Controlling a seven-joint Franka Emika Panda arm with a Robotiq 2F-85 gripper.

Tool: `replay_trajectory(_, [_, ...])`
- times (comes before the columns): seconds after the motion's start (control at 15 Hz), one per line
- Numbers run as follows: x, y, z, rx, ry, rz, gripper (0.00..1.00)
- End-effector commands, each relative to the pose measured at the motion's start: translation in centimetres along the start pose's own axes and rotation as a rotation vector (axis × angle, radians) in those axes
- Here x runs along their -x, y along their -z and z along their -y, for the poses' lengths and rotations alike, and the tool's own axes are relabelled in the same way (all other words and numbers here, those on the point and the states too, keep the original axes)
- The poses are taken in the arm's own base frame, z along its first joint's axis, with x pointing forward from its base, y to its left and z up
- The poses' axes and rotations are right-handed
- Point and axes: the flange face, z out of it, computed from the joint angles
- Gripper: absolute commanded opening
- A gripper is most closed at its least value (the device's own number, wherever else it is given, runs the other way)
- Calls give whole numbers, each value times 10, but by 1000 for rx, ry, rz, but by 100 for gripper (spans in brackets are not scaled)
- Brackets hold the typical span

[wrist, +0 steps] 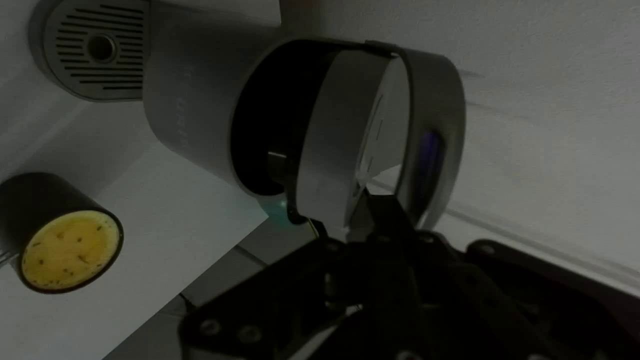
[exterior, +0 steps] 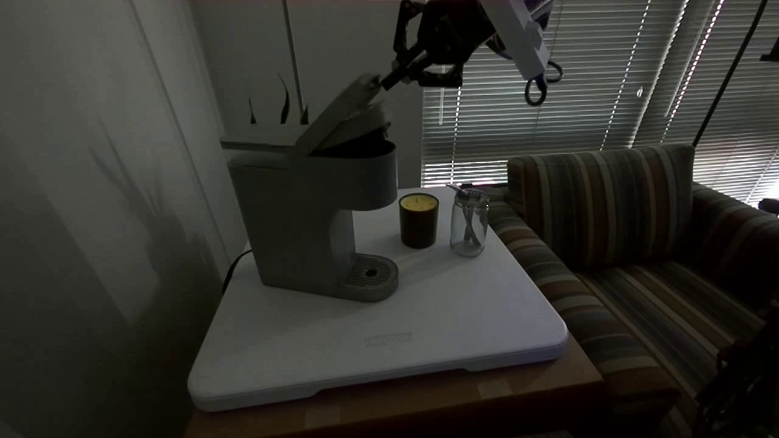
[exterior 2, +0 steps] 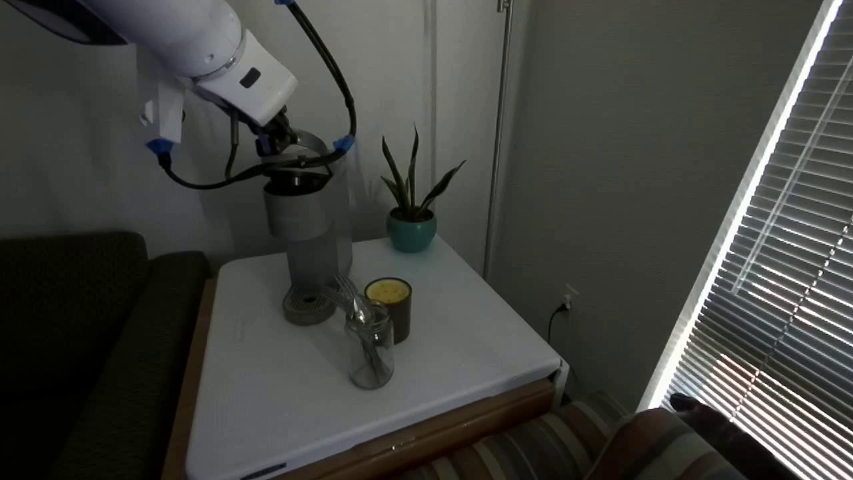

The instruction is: Open the lid of the coffee maker

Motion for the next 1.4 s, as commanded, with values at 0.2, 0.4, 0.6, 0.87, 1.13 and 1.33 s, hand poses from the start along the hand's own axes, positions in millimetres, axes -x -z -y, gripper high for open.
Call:
replay_trajectory(0.2, [-7, 15, 31, -35, 41, -28, 0])
replay_trajectory(0.4, [-8, 17, 43, -56, 50, -28, 0])
replay_trajectory(0.6, [-8, 19, 48, -64, 60, -34, 0])
replay_trajectory(0.87, [-17, 29, 35, 32, 113, -146, 0])
replay_trajectory(1.13, [-22, 41, 20, 107, 123, -235, 0])
replay_trajectory(1.33, [-16, 43, 5, 168, 129, -264, 0])
